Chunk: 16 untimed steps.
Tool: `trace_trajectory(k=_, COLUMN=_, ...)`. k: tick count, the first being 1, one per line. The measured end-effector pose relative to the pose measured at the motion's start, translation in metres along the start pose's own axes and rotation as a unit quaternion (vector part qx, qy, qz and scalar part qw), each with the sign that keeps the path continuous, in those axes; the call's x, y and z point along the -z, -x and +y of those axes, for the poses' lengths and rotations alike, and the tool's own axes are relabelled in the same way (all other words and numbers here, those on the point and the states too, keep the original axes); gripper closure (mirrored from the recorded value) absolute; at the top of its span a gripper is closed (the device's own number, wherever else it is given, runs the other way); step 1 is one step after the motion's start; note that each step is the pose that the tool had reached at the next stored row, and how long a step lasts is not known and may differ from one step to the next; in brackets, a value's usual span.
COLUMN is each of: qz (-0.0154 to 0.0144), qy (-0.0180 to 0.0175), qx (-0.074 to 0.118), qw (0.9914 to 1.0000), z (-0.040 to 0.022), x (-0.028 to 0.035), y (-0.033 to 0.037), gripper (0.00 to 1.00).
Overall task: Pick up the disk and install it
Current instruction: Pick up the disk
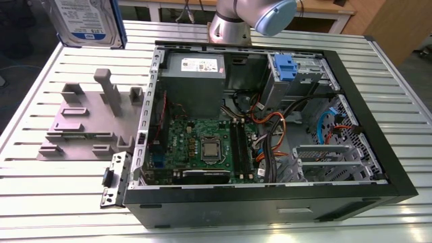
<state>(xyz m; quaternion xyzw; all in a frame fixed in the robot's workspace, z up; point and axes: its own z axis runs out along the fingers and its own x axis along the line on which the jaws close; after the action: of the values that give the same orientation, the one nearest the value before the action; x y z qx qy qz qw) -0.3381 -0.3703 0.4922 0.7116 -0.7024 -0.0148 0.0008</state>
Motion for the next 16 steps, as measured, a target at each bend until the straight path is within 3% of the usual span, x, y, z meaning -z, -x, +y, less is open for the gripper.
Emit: trace_trajectory(k=16, qz=0.0, qy=0.0, qx=0.0, qw=1.0, z=-0.0187, x=0.0004, y=-0.0002, gripper=0.63)
